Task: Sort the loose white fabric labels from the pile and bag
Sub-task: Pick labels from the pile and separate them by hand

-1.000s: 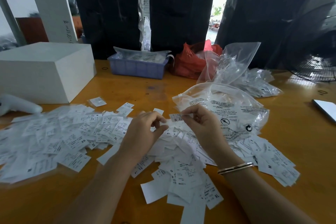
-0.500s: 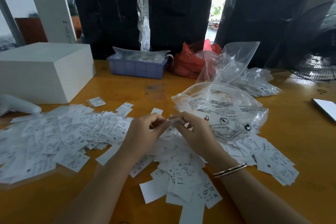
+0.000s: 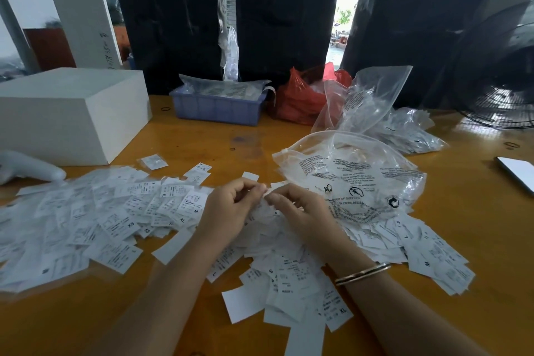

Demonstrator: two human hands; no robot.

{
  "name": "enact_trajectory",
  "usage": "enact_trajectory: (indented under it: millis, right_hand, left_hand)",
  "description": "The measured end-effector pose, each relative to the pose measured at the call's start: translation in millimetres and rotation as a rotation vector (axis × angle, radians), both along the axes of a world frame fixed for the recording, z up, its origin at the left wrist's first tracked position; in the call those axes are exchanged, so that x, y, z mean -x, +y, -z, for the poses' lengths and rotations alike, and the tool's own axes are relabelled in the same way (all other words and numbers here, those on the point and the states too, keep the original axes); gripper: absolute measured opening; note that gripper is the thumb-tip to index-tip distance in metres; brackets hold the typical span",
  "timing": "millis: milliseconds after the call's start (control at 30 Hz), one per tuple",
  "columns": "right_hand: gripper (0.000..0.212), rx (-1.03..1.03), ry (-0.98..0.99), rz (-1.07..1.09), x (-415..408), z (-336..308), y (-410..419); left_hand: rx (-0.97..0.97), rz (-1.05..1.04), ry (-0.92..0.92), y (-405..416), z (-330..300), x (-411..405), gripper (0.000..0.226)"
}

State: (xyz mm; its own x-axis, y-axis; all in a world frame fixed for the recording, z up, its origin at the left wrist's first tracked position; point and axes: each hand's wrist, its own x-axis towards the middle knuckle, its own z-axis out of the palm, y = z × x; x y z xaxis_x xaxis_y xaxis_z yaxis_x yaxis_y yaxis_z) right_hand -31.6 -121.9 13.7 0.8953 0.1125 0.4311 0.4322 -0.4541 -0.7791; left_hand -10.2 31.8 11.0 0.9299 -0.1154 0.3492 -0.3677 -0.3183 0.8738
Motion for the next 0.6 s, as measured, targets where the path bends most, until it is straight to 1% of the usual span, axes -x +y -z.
enact_trajectory:
  millis: [67,100,133,167,233,267,333,433,500,567,600]
  right_hand:
    - [0.017,-0.008,0.025,0.010,-0.1,1.8,2.2]
    - [0.016,-0.038,0.044,0.024,-0.5,2.6,2.6]
    - [0.014,-0.090,0.068,0.038,-0.8,2.7,2.4]
    - [0.013,-0.159,0.092,0.049,-1.1,2.4,1.6]
    - [0.015,-0.279,0.118,0.071,-2.4,1.4,-1.7]
    - [0.018,-0.306,0.121,0.085,-2.6,0.5,-3.5]
    - [0.021,-0.349,0.113,0.099,-2.6,-1.4,-6.5]
    - [0.024,-0.402,0.066,0.151,-4.3,-4.7,-12.0]
    - [0.021,-0.348,-0.006,0.251,-11.0,-10.1,-20.2]
    - [0.017,-0.246,-0.131,0.357,-21.7,-18.5,-32.9]
    - [0.018,-0.180,-0.206,0.413,-28.3,-23.7,-41.1]
  left_hand:
    - [0.024,0.010,0.033,-0.3,-1.0,0.9,0.012]
    - [0.042,0.029,0.061,0.2,-2.5,2.2,0.018]
    - [0.060,0.054,0.095,1.2,-2.8,2.3,0.025]
    - [0.087,0.077,0.133,1.8,-4.2,2.9,0.025]
    - [0.120,0.103,0.168,2.8,-4.1,1.4,0.008]
    - [0.113,0.089,0.161,3.1,-3.2,0.4,0.008]
    - [0.085,0.018,0.132,4.2,-2.6,-0.8,0.015]
    - [0.030,-0.136,0.041,11.0,-5.0,-4.0,0.020]
    - [-0.064,-0.283,-0.061,20.6,-4.3,-9.2,0.028]
    - [-0.171,-0.444,-0.149,32.1,-2.4,-13.9,0.031]
    - [-0.212,-0.517,-0.180,37.5,-1.0,-15.8,0.032]
